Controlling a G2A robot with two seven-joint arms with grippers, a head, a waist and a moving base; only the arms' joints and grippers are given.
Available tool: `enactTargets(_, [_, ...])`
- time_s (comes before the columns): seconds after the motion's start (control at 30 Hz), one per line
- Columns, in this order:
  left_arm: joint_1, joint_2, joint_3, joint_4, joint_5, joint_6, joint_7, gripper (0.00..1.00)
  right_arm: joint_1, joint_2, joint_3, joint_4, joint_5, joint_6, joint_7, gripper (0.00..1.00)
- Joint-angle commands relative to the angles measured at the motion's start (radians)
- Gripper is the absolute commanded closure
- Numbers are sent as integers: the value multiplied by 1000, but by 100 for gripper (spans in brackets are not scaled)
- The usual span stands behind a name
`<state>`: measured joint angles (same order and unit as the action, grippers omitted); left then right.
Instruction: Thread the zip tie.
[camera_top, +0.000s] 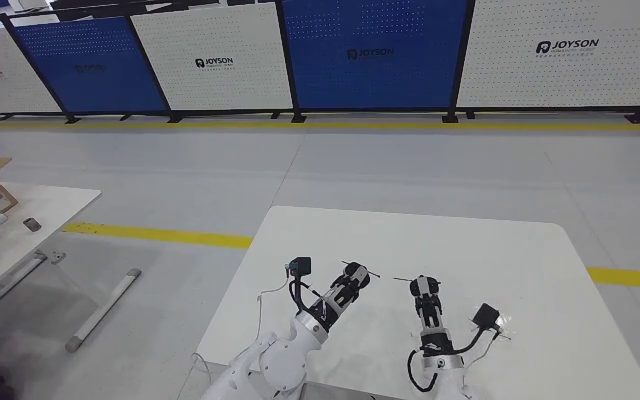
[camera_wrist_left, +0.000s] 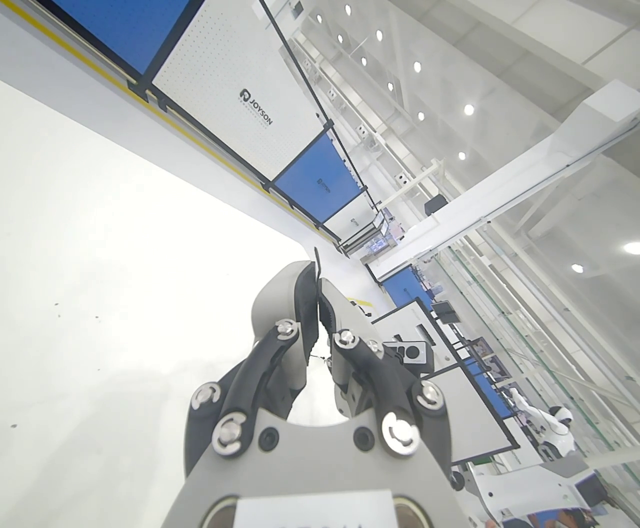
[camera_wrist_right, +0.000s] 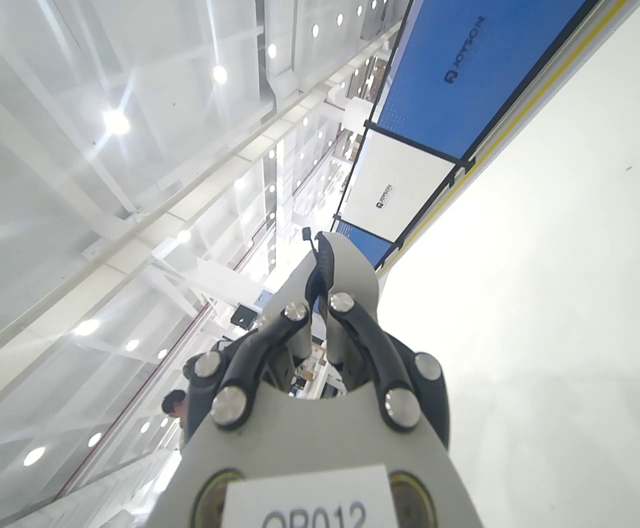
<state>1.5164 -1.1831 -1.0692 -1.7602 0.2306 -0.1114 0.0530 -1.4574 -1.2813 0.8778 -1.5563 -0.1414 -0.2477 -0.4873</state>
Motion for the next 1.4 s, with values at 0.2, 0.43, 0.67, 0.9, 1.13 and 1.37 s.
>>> enactTargets(0.2, [0, 0, 0, 0, 0, 0, 0, 100, 0, 0, 3, -3, -4, 7, 24, 100])
enactTargets(0.43, [0, 0, 0, 0, 0, 0, 0, 100, -8, -11, 8, -12, -27, 17, 46, 100])
enactTargets(0.67, [0, 0, 0, 0, 0, 0, 0, 100, -8, -25, 14, -1, -38, -3, 46, 100])
enactTargets(0.9, [0, 0, 0, 0, 0, 0, 0, 100, 10, -41, 13, 13, -51, 22, 52, 100])
enactTargets(1.13, [0, 0, 0, 0, 0, 0, 0, 100, 32, -58, 7, 43, -37, 23, 78, 100])
enactTargets(1.37, [0, 0, 0, 0, 0, 0, 0, 100, 12, -65, 26, 41, -48, -12, 71, 100])
